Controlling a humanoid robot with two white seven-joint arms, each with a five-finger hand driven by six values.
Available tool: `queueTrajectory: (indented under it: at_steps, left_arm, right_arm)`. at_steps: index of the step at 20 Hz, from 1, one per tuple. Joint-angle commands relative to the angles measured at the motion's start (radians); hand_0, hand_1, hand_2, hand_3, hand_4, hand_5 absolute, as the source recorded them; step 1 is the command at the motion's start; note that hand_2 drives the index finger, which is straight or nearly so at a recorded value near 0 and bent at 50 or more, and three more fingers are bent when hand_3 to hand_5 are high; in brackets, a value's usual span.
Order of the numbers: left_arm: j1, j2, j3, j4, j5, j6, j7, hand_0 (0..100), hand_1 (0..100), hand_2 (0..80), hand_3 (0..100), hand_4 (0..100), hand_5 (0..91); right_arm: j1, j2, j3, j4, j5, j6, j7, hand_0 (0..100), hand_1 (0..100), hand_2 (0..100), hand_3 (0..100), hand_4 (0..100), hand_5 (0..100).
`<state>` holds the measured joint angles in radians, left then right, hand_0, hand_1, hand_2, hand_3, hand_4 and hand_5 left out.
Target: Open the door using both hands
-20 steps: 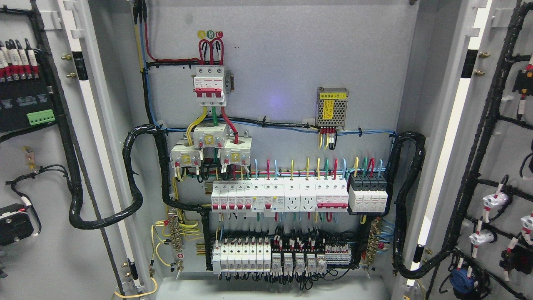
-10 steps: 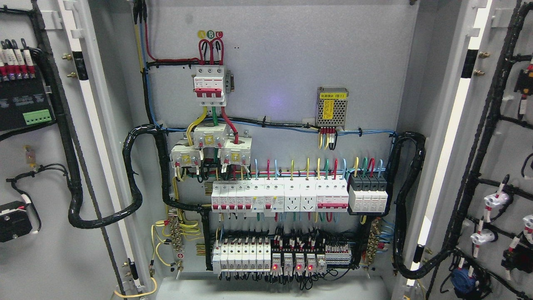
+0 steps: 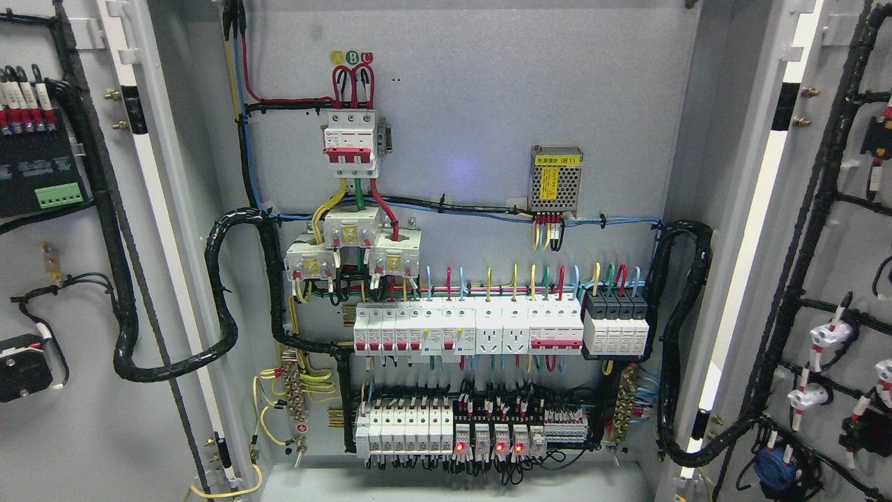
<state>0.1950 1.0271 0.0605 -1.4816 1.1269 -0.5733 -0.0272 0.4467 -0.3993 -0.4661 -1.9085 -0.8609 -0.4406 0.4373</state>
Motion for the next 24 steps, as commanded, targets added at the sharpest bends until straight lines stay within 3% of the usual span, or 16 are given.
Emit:
queueTrajectory:
  at_steps: [1, 7, 24]
  left_arm:
    - [-0.003, 0.014, -0.001, 0.026, 0.022, 0.000, 0.000, 0, 0, 0.0, 0, 0, 0.0]
    - [-0.006, 0.018, -0.001, 0.038, 0.031, 0.001, 0.001, 0, 0, 0.0, 0, 0, 0.0]
    - [-0.052, 0.030, -0.013, 0.070, 0.039, 0.039, 0.001, 0, 0, 0.0, 0, 0, 0.0]
  right_arm:
    - [0.044, 0.000, 0.000, -0.055, -0.003, -0.004, 0.012, 0, 0, 0, 0, 0, 0]
    - [0.070, -0.003, 0.003, -0.078, -0.003, -0.043, 0.012, 0, 0, 0, 0, 0, 0]
    - [0.059, -0.013, 0.076, -0.106, -0.003, -0.043, 0.014, 0, 0, 0, 0, 0, 0]
